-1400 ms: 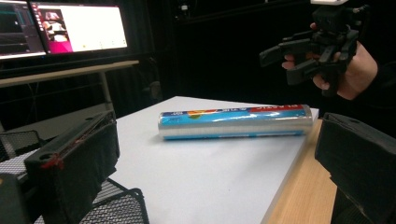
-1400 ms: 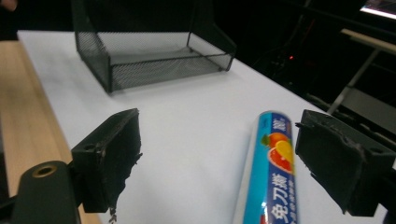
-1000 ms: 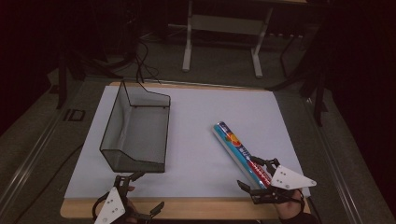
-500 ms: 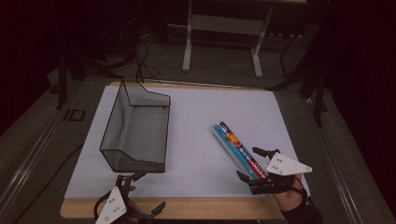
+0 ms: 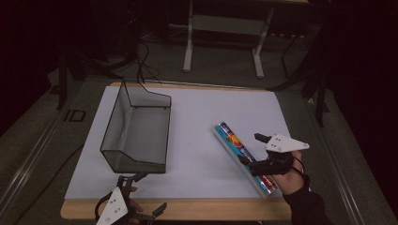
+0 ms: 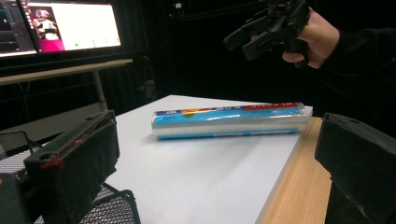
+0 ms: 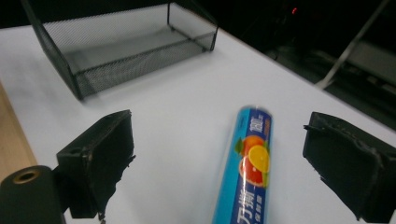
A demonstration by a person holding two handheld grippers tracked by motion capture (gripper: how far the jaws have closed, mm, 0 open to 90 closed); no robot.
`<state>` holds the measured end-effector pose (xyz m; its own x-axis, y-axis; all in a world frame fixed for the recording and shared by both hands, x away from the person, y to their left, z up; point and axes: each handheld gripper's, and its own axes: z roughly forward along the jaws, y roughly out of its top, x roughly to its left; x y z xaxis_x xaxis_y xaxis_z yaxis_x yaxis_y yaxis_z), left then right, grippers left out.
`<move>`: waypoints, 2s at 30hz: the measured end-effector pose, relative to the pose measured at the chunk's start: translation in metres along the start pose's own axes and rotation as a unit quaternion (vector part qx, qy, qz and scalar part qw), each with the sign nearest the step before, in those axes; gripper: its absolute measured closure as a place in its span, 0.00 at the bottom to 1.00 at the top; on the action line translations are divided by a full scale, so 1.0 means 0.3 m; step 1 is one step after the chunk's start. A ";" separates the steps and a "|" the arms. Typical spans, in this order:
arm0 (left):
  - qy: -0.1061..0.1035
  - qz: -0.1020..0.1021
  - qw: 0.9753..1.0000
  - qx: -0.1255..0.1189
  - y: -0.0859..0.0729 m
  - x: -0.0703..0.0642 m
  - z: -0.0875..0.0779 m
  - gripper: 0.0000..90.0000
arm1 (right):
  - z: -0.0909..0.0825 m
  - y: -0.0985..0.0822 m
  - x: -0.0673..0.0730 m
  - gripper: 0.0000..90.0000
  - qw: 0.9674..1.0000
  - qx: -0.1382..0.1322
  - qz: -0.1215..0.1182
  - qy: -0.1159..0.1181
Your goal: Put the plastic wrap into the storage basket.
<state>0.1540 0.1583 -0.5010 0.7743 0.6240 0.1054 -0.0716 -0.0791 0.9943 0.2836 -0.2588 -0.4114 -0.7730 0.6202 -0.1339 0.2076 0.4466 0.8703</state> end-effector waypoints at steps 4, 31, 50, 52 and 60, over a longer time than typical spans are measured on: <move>-0.002 0.002 1.000 0.003 0.000 -0.001 0.001 0.00 | 0.019 0.008 -0.026 0.09 1.000 0.014 0.020 -0.004; -0.003 0.006 1.000 0.008 -0.003 -0.004 0.006 0.00 | 0.240 -0.120 -0.137 0.15 0.977 0.183 0.108 0.004; -0.002 0.008 1.000 0.010 -0.004 -0.003 0.007 0.00 | 0.347 -0.178 -0.157 0.24 0.948 0.288 0.133 -0.005; -0.002 0.008 1.000 0.010 -0.004 -0.002 0.008 0.00 | 0.353 -0.173 -0.153 0.25 0.946 0.297 0.129 -0.008; -0.003 0.008 1.000 0.012 -0.005 -0.003 0.010 0.00 | 0.385 -0.152 -0.144 0.30 0.926 0.352 0.134 -0.016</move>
<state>0.1553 0.1554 -0.5028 0.7771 0.6174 0.1219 -0.0693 -0.1086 0.9917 0.3767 -0.2313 -0.5001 -0.6217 0.7830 0.0190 0.7374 0.5770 0.3513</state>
